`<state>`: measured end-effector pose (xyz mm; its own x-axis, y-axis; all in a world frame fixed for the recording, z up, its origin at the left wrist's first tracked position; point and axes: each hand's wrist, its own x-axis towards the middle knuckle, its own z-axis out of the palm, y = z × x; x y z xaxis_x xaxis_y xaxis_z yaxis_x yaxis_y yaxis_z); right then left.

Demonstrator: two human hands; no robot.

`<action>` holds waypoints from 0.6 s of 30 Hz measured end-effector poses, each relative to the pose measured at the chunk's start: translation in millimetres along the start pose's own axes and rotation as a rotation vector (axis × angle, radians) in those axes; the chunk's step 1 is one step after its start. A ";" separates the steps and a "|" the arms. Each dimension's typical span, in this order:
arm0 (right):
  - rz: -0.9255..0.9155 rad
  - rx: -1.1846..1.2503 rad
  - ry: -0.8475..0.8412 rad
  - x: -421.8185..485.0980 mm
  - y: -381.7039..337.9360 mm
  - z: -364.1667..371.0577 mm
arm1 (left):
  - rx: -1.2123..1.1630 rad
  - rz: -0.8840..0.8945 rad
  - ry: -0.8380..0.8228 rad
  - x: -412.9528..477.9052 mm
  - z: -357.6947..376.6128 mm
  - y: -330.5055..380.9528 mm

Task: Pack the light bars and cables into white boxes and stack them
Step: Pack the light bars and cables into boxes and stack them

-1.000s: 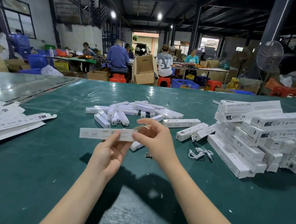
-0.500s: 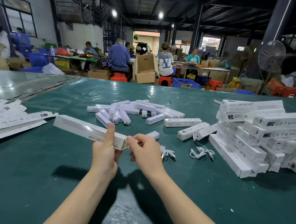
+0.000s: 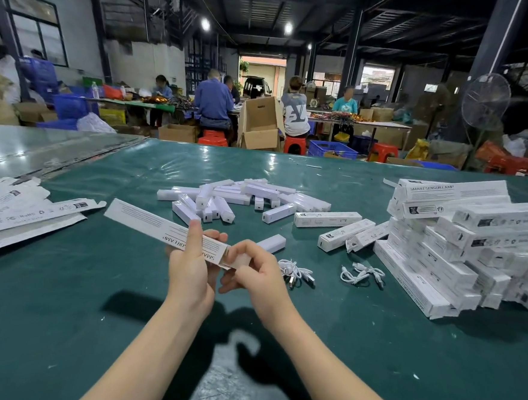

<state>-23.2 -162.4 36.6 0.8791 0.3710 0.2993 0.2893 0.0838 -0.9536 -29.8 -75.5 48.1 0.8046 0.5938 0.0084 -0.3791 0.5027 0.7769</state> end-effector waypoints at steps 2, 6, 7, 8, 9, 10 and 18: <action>0.000 -0.027 0.009 0.7 2.3 -2.0 | -0.006 -0.016 -0.007 -1.4 0.6 -2.0; -0.053 -0.074 0.102 1.1 3.7 -1.2 | -0.020 0.017 -0.023 -2.0 2.0 -4.8; -0.067 -0.109 0.138 0.9 3.7 -0.6 | -0.013 0.027 -0.030 -2.6 3.1 -5.5; -0.077 -0.145 0.172 0.9 4.4 -0.1 | -0.002 0.033 -0.034 -3.6 4.7 -5.9; -0.081 -0.173 0.196 1.2 4.9 0.1 | 0.008 0.036 -0.038 -4.3 6.0 -6.4; -0.079 -0.190 0.212 1.1 4.5 0.5 | 0.016 0.036 -0.039 -5.0 6.7 -6.9; -0.229 -0.381 0.192 -1.4 3.6 1.1 | 0.053 0.072 -0.011 -3.3 4.2 -5.5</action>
<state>-23.8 -161.6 32.8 0.8201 0.2024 0.5352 0.5703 -0.2141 -0.7930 -28.4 -82.9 46.4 0.7811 0.6202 0.0724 -0.4120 0.4248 0.8061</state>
